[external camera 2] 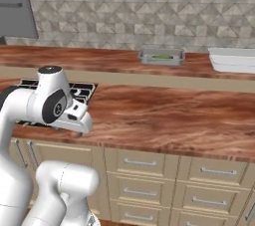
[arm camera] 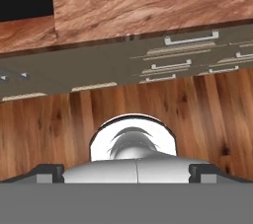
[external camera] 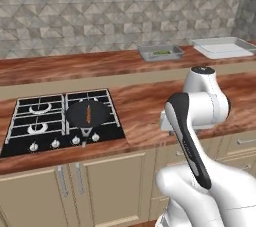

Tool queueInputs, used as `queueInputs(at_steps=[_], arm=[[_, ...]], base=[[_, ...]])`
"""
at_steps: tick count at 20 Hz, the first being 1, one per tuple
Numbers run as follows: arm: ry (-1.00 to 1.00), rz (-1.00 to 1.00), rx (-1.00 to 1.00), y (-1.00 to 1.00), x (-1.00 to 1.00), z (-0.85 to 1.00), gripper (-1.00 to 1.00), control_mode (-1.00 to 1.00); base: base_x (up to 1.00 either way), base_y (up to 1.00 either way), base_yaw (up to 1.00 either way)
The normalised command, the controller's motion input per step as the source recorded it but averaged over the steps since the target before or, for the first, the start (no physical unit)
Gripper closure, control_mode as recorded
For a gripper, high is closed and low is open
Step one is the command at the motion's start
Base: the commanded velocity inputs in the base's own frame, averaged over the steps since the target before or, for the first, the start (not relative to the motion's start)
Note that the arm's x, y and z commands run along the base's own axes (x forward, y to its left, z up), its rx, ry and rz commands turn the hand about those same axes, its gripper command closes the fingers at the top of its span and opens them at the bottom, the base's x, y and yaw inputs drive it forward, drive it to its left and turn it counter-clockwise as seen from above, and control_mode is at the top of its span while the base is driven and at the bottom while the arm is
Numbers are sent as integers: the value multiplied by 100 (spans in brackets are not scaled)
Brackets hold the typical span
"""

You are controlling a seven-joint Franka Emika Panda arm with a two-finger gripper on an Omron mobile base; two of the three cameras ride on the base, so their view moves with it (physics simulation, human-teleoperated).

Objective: Place the cold items (mushroom and cucumber) from the fridge in one tupperware on the dining counter. Place the warm items (kebab skewer and hot dog) in the stove area in another tupperware.

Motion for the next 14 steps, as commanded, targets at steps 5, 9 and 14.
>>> queueInputs(at_steps=[5, 9, 14], arm=[[0, 0, 0, 0, 0, 0, -100, 100], [0, 0, 0, 0, 0, 0, -100, 100], [0, 0, 0, 0, 0, 0, -100, 100]], base=[[2, 59, 0], [0, 54, 0], [2, 64, 0]])
